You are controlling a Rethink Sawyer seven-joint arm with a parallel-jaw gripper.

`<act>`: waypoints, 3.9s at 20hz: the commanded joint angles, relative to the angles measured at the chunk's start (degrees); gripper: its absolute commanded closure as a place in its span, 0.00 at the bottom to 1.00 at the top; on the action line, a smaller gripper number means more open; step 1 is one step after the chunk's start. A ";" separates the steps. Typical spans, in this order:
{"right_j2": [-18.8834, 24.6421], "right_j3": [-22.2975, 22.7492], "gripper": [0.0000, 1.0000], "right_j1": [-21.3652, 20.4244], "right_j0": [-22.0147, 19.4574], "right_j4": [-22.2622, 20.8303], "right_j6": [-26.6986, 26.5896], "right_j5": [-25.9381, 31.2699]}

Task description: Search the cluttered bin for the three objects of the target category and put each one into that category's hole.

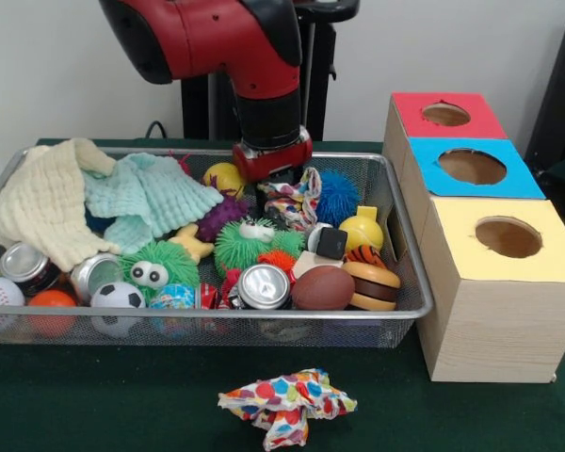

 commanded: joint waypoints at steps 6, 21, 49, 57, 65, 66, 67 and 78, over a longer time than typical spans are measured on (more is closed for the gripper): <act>-15.22 -9.14 0.00 6.01 12.15 -10.63 5.16 0.34; -12.51 -7.02 1.00 6.13 7.13 -5.60 3.56 -0.75; 18.53 14.66 1.00 -18.71 -14.94 22.60 -3.16 23.15; 18.92 14.78 1.00 -17.95 -15.29 21.20 1.62 15.42; 16.31 14.84 0.00 -16.96 -14.28 19.20 7.51 4.36; 15.97 14.59 0.00 -17.07 -14.00 18.82 7.33 3.84; 14.55 13.87 0.00 -17.61 -13.03 17.29 7.54 1.79; 4.44 9.57 0.00 -14.73 -7.70 13.00 6.84 -14.51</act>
